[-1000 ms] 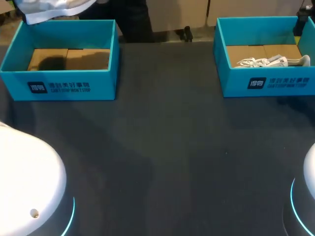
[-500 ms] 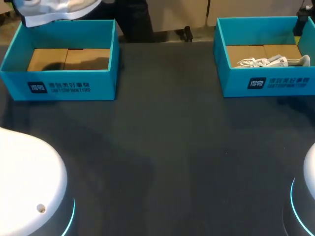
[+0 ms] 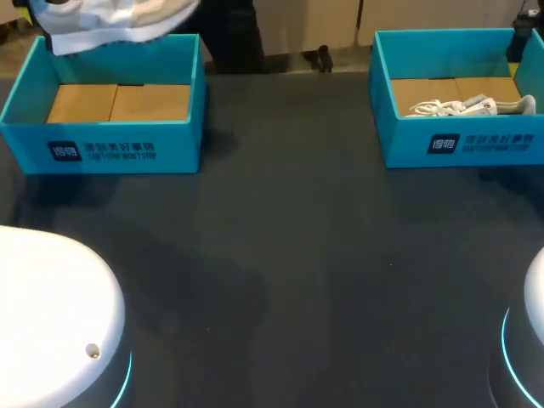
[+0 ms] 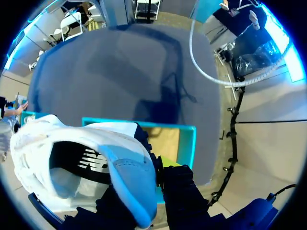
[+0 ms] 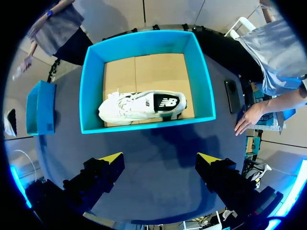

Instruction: Take the shoe out of the shoebox, open the shoe tongue, remove and reinsert the insole, then place the shoe into the shoebox

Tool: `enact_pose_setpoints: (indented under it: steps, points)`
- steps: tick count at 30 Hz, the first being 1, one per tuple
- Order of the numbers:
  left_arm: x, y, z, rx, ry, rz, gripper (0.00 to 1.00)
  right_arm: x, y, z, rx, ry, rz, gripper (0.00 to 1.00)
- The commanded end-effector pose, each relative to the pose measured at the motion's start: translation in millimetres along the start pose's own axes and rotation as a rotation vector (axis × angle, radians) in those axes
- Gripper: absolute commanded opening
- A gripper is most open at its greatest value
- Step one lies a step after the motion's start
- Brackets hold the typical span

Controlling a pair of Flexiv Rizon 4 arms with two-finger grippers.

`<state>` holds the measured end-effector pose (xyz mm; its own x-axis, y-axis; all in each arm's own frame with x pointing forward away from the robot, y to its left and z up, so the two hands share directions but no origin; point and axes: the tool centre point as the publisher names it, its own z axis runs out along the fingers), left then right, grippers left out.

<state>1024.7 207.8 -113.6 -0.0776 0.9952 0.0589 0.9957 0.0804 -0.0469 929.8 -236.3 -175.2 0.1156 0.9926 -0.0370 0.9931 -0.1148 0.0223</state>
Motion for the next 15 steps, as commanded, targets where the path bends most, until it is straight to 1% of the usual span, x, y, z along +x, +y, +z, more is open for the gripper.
enact_pose_setpoints:
  steps: [1,2,3,4,5,6,15]
  points:
    - [-29.5,-56.9,5.3,-0.284,0.080,0.003,0.00,0.0,-0.3,0.3,-0.001,-0.001,0.001,1.00]
    - [-37.1,-66.8,7.4,-0.285,0.084,0.002,0.00,0.0,-0.3,0.3,-0.001,-0.001,0.001,1.00]
    - [-41.0,-71.8,8.3,-0.283,0.085,0.002,0.00,0.0,-0.3,0.3,-0.001,-0.001,0.001,1.00]
    - [-41.0,-71.8,8.3,-0.283,0.085,0.002,0.00,0.0,-0.3,0.3,-0.001,-0.001,0.001,1.00]
    - [-50.6,-85.4,10.3,-0.287,0.085,0.009,0.00,0.0,-0.3,0.3,-0.001,-0.001,0.001,1.00]
    - [-52.2,-87.4,10.3,-0.274,0.084,0.015,0.00,0.0,-0.3,0.3,-0.001,-0.001,0.001,1.00]
    - [-52.2,-87.4,10.3,-0.274,0.084,0.015,0.00,0.0,-0.3,0.3,-0.001,-0.001,0.001,1.00]
